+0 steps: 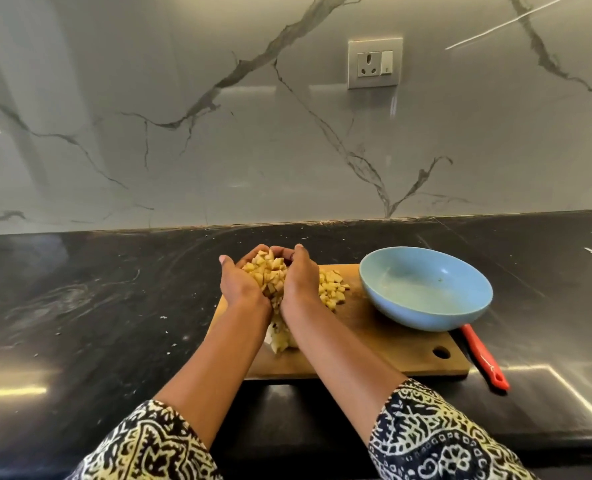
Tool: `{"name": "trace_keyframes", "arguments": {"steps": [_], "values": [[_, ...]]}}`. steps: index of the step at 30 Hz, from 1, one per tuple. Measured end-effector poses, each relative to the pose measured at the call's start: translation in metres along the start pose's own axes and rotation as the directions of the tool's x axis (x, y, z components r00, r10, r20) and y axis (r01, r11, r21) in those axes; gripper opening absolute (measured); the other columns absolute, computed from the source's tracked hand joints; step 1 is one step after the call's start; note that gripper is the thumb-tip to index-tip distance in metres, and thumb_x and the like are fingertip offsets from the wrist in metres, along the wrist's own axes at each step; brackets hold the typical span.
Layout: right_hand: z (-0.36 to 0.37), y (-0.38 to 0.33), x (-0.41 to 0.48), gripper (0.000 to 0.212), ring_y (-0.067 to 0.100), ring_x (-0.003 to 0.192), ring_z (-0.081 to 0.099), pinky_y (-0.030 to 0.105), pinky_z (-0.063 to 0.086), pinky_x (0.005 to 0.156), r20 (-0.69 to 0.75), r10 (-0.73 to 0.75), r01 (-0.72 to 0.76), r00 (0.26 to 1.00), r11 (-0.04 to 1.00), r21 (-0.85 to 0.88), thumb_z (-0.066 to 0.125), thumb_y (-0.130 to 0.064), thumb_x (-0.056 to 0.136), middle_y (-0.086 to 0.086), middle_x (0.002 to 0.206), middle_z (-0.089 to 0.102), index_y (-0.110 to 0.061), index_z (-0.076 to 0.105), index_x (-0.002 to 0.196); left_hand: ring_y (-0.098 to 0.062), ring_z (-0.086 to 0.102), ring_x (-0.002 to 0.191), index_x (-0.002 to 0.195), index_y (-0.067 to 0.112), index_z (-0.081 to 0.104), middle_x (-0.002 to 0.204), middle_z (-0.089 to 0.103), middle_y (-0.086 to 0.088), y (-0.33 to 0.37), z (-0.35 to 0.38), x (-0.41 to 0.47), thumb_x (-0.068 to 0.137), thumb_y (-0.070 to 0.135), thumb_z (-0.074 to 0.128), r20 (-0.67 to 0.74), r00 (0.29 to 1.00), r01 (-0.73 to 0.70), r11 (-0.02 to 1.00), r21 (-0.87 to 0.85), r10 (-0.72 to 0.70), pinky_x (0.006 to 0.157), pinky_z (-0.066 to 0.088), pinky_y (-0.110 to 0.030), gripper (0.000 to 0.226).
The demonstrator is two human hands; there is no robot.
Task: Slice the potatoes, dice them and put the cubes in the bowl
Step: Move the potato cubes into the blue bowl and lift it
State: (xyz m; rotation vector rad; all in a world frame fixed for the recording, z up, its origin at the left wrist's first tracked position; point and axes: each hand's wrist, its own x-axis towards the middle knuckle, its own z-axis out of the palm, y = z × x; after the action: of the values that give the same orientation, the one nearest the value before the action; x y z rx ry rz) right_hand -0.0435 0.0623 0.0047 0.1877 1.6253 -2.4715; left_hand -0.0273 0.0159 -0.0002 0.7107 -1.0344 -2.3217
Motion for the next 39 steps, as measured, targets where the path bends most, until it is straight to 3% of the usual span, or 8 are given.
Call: {"name": "trace_keyframes", "arguments": {"steps": [6, 12, 20, 22, 26, 32, 36, 39], "values": [[-0.004, -0.01, -0.003, 0.065, 0.029, 0.088, 0.069, 0.041, 0.056, 0.086, 0.034, 0.047, -0.051, 0.998, 0.989, 0.141, 0.023, -0.042, 0.103, 0.015, 0.091, 0.073, -0.009, 0.072, 0.074, -0.026, 0.07, 0.08, 0.091, 0.007, 0.076, 0.086, 0.074, -0.01, 0.005, 0.004, -0.006, 0.099, 0.055, 0.017, 0.012, 0.999, 0.039, 0.992, -0.122, -0.037, 0.072, 0.057, -0.035, 0.076], [-0.011, -0.034, -0.005, 0.07, 0.028, 0.086, 0.07, 0.04, 0.056, 0.085, 0.055, 0.039, -0.049, 0.998, 0.976, 0.213, 0.019, -0.045, 0.103, 0.015, 0.089, 0.073, -0.009, 0.071, 0.073, -0.024, 0.069, 0.073, 0.08, 0.008, 0.075, 0.074, 0.074, -0.008, 0.012, 0.025, -0.021, 0.099, 0.055, 0.015, 0.055, 0.998, 0.037, 0.984, -0.177, -0.028, 0.067, 0.057, -0.032, 0.078], [-0.064, -0.102, 0.002, 0.066, 0.026, 0.067, 0.063, 0.031, 0.053, 0.069, 0.038, -0.081, 0.061, 0.996, 0.926, 0.374, 0.019, -0.043, 0.103, 0.011, 0.067, 0.067, -0.005, 0.064, 0.074, -0.023, 0.067, 0.067, 0.069, 0.009, 0.072, 0.067, 0.072, -0.007, -0.005, 0.101, -0.057, 0.1, 0.053, 0.018, 0.208, 0.976, 0.097, 0.98, -0.172, -0.06, 0.065, 0.055, -0.03, 0.076], [-0.088, -0.118, 0.005, 0.065, 0.026, 0.063, 0.061, 0.027, 0.051, 0.062, 0.006, -0.117, 0.104, 0.993, 0.905, 0.412, 0.019, -0.042, 0.103, 0.009, 0.055, 0.065, -0.004, 0.062, 0.073, -0.029, 0.07, 0.079, 0.077, 0.006, 0.074, 0.081, 0.074, -0.012, -0.02, 0.121, -0.066, 0.098, 0.057, 0.017, 0.291, 0.953, 0.129, 0.98, -0.152, -0.081, 0.077, 0.057, -0.039, 0.08], [-0.14, -0.133, 0.015, 0.069, 0.024, 0.061, 0.061, 0.026, 0.049, 0.059, -0.065, -0.176, 0.187, 0.982, 0.925, 0.331, 0.017, -0.045, 0.103, 0.008, 0.056, 0.065, -0.003, 0.063, 0.073, -0.033, 0.07, 0.088, 0.086, 0.002, 0.075, 0.089, 0.073, -0.017, -0.056, 0.141, -0.077, 0.093, 0.067, 0.015, 0.386, 0.91, 0.195, 0.978, -0.075, -0.152, 0.088, 0.054, -0.047, 0.089], [-0.177, -0.136, 0.027, 0.075, 0.02, 0.069, 0.064, 0.028, 0.041, 0.061, -0.078, -0.215, 0.227, 0.974, 0.951, 0.208, 0.01, -0.047, 0.103, 0.003, 0.058, 0.069, -0.005, 0.065, 0.077, -0.029, 0.068, 0.097, 0.085, 0.0, 0.074, 0.091, 0.073, -0.015, -0.074, 0.135, -0.078, 0.093, 0.067, 0.008, 0.416, 0.896, 0.152, 0.987, 0.045, -0.157, 0.093, 0.05, -0.034, 0.095], [-0.181, -0.14, 0.025, 0.075, 0.018, 0.074, 0.066, 0.029, 0.04, 0.064, -0.076, -0.249, 0.258, 0.966, 0.952, 0.167, 0.009, -0.052, 0.101, 0.002, 0.065, 0.071, -0.008, 0.067, 0.081, -0.025, 0.066, 0.101, 0.105, 0.001, 0.07, 0.104, 0.071, -0.014, -0.07, 0.138, -0.078, 0.091, 0.069, 0.002, 0.514, 0.852, 0.051, 0.992, 0.111, -0.101, 0.081, 0.043, -0.029, 0.098], [-0.183, -0.142, 0.023, 0.076, 0.018, 0.077, 0.067, 0.03, 0.039, 0.067, -0.09, -0.274, 0.285, 0.957, 0.948, 0.144, 0.008, -0.055, 0.1, 0.004, 0.072, 0.072, -0.008, 0.067, 0.085, -0.023, 0.061, 0.11, 0.119, 0.002, 0.063, 0.116, 0.067, -0.013, -0.068, 0.14, -0.072, 0.089, 0.07, 0.001, 0.563, 0.823, 0.023, 0.995, 0.102, -0.077, 0.093, 0.041, -0.028, 0.097]]}}
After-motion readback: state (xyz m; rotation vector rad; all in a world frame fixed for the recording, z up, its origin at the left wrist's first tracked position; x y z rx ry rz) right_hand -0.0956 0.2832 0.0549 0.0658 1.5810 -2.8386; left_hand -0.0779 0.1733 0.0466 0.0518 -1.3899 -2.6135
